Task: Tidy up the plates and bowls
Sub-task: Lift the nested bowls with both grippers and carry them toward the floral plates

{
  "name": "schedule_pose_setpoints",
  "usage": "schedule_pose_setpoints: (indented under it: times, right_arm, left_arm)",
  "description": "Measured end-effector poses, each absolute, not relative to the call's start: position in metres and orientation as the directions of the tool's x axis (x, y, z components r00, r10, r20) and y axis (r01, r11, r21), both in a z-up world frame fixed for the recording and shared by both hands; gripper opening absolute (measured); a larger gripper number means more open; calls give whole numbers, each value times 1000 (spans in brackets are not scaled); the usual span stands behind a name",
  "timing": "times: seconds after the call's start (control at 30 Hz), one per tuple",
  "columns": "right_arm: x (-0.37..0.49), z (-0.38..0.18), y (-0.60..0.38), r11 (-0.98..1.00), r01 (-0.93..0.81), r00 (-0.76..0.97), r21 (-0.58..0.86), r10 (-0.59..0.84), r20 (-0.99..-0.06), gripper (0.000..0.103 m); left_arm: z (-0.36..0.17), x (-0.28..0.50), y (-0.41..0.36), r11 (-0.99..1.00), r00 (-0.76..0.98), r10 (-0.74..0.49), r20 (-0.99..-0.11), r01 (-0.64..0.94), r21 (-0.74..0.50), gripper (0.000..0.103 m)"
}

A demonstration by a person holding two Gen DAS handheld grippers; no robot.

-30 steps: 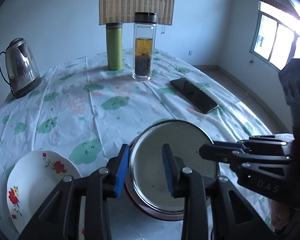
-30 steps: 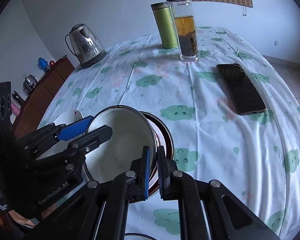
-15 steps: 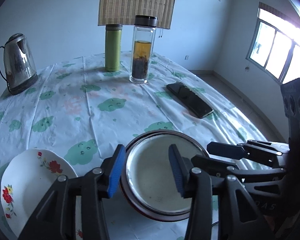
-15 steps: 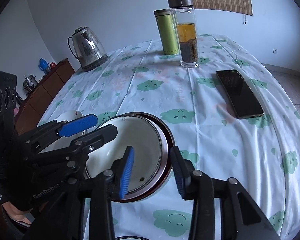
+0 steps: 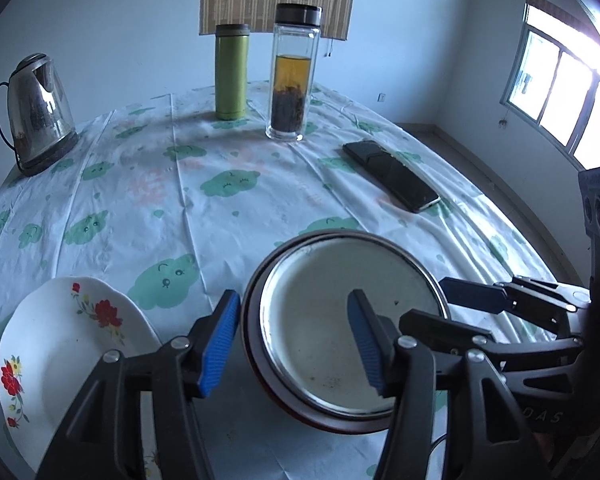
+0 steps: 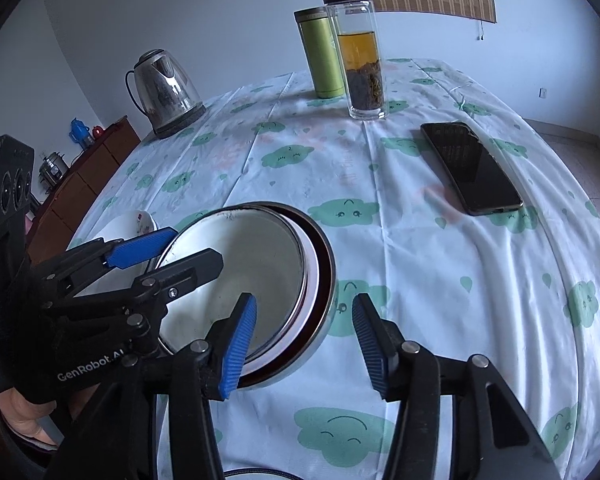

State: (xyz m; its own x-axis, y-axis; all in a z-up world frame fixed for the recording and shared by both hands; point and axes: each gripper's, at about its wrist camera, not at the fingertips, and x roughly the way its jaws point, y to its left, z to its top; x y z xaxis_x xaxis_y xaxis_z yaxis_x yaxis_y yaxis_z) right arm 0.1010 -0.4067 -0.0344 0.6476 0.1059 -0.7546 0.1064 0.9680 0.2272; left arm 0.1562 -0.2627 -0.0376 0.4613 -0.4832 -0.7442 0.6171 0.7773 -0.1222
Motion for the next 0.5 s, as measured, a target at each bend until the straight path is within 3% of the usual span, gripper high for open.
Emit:
schedule_pose_setpoints:
  times: [0.5]
  right_arm:
    - [95, -40, -406, 962, 117, 674, 246, 105, -731, 53]
  left_arm:
    - [-45, 157, -264, 778, 441, -472, -763, 616, -124, 58]
